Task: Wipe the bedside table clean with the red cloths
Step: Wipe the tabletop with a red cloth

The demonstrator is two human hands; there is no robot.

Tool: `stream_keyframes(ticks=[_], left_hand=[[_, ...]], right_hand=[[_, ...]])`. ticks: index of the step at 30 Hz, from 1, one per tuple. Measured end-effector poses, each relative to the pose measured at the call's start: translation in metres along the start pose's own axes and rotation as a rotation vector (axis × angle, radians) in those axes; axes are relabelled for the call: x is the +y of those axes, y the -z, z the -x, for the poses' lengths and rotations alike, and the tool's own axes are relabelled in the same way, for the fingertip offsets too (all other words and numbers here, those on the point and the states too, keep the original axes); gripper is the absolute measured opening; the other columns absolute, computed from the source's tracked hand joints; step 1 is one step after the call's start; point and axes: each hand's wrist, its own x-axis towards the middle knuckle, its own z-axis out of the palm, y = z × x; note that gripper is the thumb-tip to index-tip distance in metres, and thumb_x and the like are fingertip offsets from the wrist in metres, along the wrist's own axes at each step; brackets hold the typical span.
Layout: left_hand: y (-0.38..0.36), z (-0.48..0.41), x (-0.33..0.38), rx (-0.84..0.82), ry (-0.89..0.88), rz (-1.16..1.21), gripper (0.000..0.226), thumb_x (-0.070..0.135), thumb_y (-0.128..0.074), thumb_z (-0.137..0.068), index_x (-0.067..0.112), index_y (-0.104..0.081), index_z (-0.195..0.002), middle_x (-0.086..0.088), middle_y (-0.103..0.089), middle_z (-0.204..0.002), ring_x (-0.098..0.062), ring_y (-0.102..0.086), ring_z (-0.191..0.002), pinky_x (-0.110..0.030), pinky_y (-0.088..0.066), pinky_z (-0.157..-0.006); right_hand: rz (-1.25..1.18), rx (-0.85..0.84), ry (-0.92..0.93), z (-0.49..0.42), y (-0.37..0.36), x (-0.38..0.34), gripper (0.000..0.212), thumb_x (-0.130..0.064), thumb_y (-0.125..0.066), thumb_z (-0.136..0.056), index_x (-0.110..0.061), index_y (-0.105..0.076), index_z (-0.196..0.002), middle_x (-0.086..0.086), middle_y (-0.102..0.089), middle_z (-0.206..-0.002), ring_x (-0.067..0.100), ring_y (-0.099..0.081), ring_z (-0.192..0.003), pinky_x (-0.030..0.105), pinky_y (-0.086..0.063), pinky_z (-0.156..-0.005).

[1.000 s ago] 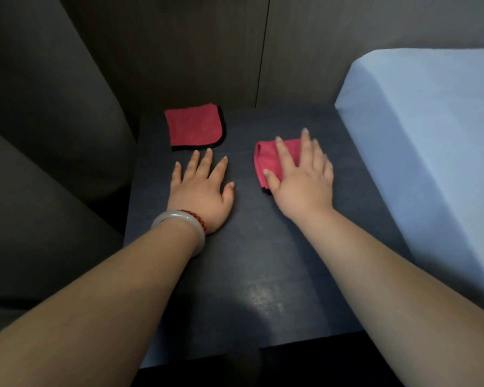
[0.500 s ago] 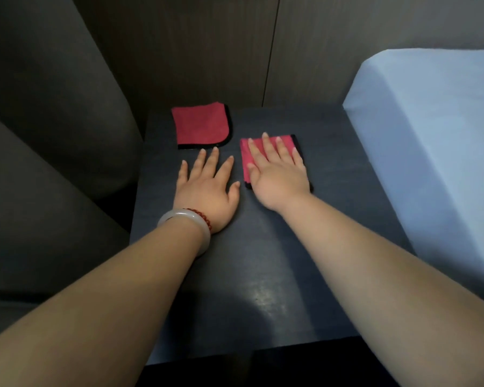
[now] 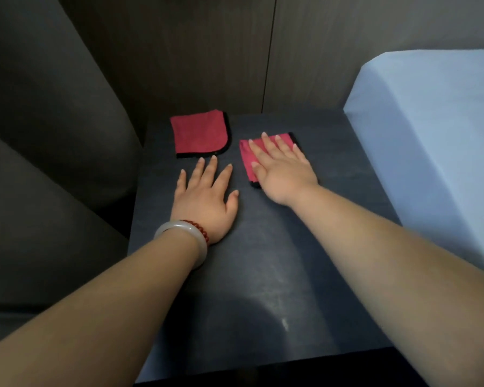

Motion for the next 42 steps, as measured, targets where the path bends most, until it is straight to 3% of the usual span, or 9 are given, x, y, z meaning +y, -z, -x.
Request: stream_keyframes(ticks=[5,12,17,20,28,32,35,39,42], left_hand=[[0.001,0.001,0.001,-0.007,0.012,0.004,0.061,0.053,-0.019,-0.097,0.034,-0.008,-0.155,0.002,0.002,-0.164,-0.019,0.006,-0.15,-0.047,0.005,-0.12],[-0.001,0.001,-0.001,0.014,-0.005,0.021,0.061,0.052,-0.021,-0.097,0.033,-0.01,-0.155,0.001,0.0,-0.164,-0.019,0.004,-0.15,-0.046,0.005,-0.12],[0.0,0.0,0.001,0.002,0.001,0.021,0.06,0.051,-0.02,-0.098,0.034,-0.009,-0.155,0.002,0.001,-0.164,-0.018,0.006,-0.15,-0.046,0.006,-0.12],[-0.001,0.001,0.0,0.006,0.006,0.016,0.06,0.05,-0.02,-0.098,0.034,-0.008,-0.155,0.002,0.002,-0.164,-0.018,0.007,-0.15,-0.046,0.006,-0.12],[-0.002,-0.001,0.0,0.02,-0.001,0.012,0.06,0.05,-0.021,-0.098,0.034,-0.01,-0.155,0.002,0.001,-0.164,-0.018,0.005,-0.15,-0.046,0.005,-0.12],[-0.002,-0.001,0.0,-0.004,-0.003,0.004,0.06,0.051,-0.02,-0.099,0.034,-0.007,-0.155,0.002,0.003,-0.164,-0.019,0.006,-0.15,-0.047,0.005,-0.12],[-0.001,-0.001,0.0,0.01,0.0,0.0,0.06,0.05,-0.02,-0.098,0.033,-0.009,-0.155,0.001,0.002,-0.164,-0.019,0.006,-0.15,-0.047,0.005,-0.12],[-0.002,0.001,0.0,0.012,-0.011,0.007,0.06,0.05,-0.021,-0.098,0.032,-0.009,-0.155,0.0,0.001,-0.164,-0.018,0.005,-0.15,-0.047,0.004,-0.12],[-0.002,-0.002,-0.001,0.003,-0.009,0.001,0.06,0.051,-0.019,-0.098,0.033,-0.008,-0.155,0.001,0.002,-0.164,-0.018,0.006,-0.15,-0.047,0.004,-0.12]], right_hand=[[-0.025,-0.029,-0.497,-0.02,0.017,0.069,0.058,-0.044,-0.011,-0.102,-0.032,0.009,-0.154,-0.001,0.015,-0.163,0.021,0.01,-0.15,0.044,0.005,-0.12],[0.012,0.01,-0.009,-0.015,-0.004,-0.018,0.056,-0.046,-0.013,-0.102,-0.039,0.009,-0.153,-0.007,0.01,-0.163,0.017,0.008,-0.15,0.041,0.005,-0.12],[-0.014,-0.068,-0.41,-0.031,0.024,0.089,0.058,-0.044,-0.013,-0.102,-0.032,0.007,-0.155,0.0,0.012,-0.164,0.023,0.007,-0.15,0.046,0.003,-0.121],[-0.065,-0.086,-0.527,-0.044,0.026,0.069,0.061,-0.045,-0.018,-0.099,-0.038,0.01,-0.153,0.0,0.016,-0.163,0.028,0.012,-0.149,0.05,0.008,-0.118],[0.032,-0.069,-0.043,-0.064,0.015,0.005,0.056,-0.047,-0.013,-0.101,-0.042,0.005,-0.153,-0.005,0.015,-0.163,0.025,0.015,-0.149,0.05,0.009,-0.118],[-0.003,-0.068,-0.384,-0.052,0.03,0.09,0.057,-0.049,-0.012,-0.1,-0.04,0.003,-0.154,-0.003,0.013,-0.163,0.027,0.011,-0.15,0.05,0.005,-0.119],[-0.035,-0.052,-0.505,-0.051,0.026,0.068,0.057,-0.048,-0.013,-0.1,-0.039,0.004,-0.154,-0.002,0.016,-0.163,0.03,0.014,-0.149,0.054,0.007,-0.118],[-0.03,-0.025,-0.094,-0.046,0.006,-0.032,0.055,-0.047,-0.014,-0.101,-0.043,0.002,-0.153,-0.007,0.013,-0.163,0.025,0.014,-0.149,0.053,0.009,-0.117],[-0.018,-0.034,0.017,-0.051,0.006,-0.024,0.054,-0.049,-0.013,-0.101,-0.045,0.0,-0.152,-0.01,0.009,-0.163,0.019,0.01,-0.15,0.048,0.006,-0.119]])
